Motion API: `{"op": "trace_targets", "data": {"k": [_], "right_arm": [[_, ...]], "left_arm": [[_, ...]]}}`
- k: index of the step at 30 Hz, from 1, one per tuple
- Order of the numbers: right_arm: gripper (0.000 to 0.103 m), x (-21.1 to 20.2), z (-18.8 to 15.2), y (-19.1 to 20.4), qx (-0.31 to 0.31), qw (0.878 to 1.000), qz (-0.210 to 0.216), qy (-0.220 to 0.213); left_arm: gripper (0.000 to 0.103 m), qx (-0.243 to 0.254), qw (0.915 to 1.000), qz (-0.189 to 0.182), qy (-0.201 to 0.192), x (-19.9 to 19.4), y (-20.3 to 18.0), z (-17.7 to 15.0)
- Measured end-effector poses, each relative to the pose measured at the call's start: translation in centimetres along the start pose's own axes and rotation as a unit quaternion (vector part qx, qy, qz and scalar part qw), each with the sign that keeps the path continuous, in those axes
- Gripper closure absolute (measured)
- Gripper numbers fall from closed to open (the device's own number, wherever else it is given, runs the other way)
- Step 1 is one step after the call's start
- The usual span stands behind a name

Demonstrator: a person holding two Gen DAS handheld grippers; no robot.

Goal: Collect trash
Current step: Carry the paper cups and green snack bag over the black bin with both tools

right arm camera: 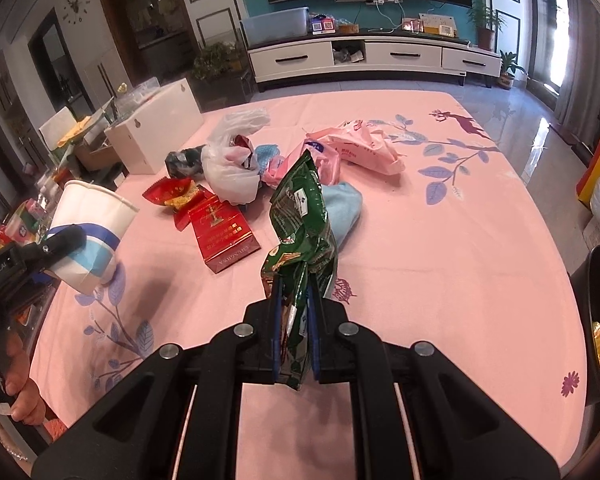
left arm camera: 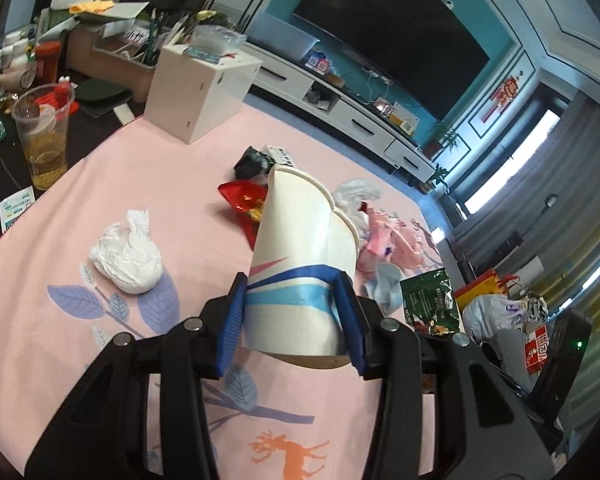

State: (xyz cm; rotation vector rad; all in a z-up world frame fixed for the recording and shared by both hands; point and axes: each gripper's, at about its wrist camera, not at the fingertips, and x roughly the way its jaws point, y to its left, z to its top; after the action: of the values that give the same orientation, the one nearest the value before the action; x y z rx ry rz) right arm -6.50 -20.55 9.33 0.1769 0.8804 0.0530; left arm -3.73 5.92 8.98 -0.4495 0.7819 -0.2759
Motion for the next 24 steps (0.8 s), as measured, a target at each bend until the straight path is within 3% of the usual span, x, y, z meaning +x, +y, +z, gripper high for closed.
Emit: {"op": "trace_targets", "data": {"k": [6, 12, 24], "right_arm": [[0.091, -1.1, 0.0, -0.7, 0.009, 1.0, -0.004, -0.017], [0.091, -1.1, -0.2, -1.5, 0.018, 1.0, -0.007, -0.012], [0.091, -0.6, -0.5, -2.3, 0.024, 1.0, -0.016, -0.008]], "left_arm": [[0.058, 0.036, 0.9993, 0.004, -0.003, 0.4, -2.0, -1.4], [0.058, 0.046, 0.9986, 0.005, 0.024, 2.8, -2.8, -2.9], [0.058, 0.07, 0.9975, -0.003, 0.001, 2.6, -3.9, -3.8]]}}
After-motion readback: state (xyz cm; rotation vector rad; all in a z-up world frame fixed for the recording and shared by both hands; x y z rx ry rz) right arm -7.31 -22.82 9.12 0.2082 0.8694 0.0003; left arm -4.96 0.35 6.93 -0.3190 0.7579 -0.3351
